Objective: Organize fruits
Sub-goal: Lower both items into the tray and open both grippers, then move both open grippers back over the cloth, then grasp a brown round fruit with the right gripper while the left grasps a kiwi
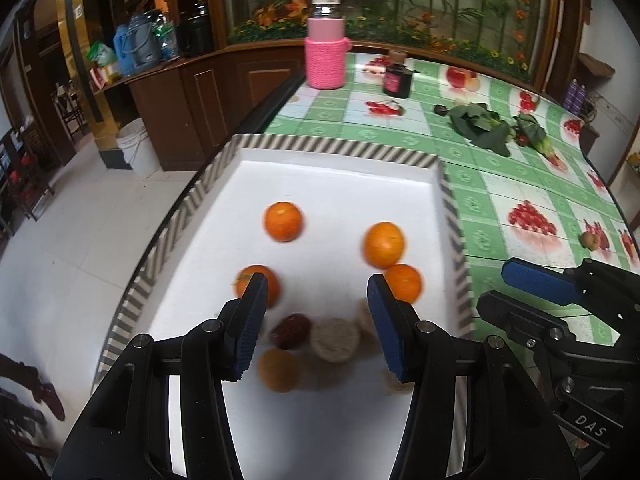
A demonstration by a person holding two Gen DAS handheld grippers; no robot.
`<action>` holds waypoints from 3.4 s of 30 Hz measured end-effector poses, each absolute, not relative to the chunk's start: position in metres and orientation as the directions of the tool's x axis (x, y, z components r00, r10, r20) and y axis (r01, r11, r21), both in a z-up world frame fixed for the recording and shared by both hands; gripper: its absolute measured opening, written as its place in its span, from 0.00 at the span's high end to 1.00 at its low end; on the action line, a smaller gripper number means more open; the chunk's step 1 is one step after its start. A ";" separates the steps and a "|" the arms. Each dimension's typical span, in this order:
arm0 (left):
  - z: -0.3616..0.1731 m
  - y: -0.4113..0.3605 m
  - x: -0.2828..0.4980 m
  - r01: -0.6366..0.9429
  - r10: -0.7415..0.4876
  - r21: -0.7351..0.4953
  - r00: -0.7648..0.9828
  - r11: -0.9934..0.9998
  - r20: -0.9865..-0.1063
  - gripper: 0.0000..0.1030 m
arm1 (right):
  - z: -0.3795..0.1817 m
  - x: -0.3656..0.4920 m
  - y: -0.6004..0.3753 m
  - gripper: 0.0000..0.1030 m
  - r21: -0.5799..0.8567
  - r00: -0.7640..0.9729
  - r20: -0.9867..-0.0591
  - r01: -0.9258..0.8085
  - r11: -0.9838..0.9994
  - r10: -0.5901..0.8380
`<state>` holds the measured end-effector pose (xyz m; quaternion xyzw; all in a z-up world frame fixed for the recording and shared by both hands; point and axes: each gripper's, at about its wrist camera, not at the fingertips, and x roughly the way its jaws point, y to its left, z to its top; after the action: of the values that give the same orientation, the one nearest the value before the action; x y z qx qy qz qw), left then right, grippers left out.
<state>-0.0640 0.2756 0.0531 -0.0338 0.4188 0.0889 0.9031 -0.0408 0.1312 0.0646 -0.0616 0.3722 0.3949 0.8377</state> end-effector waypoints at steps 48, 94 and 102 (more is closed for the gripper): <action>0.047 0.099 -0.001 0.150 -0.147 -0.075 0.555 0.986 -0.819 0.46 | 0.018 0.059 -0.110 0.68 0.063 0.526 -0.800 -0.405 0.912 0.288; 0.016 -0.032 0.070 0.373 -0.262 -0.071 0.493 0.925 -0.830 0.79 | 0.023 0.052 -0.178 0.75 0.269 0.599 -0.727 -0.202 0.942 0.336; 0.027 -0.015 0.047 0.332 -0.211 -0.031 0.521 0.943 -0.827 0.79 | 0.030 0.044 -0.163 0.75 0.257 0.597 -0.725 -0.230 0.939 0.344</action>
<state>0.0473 -0.0152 0.0267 0.0654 0.4636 -0.1562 0.8697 0.0441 -0.1629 0.0297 0.0684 0.4190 0.1610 0.8910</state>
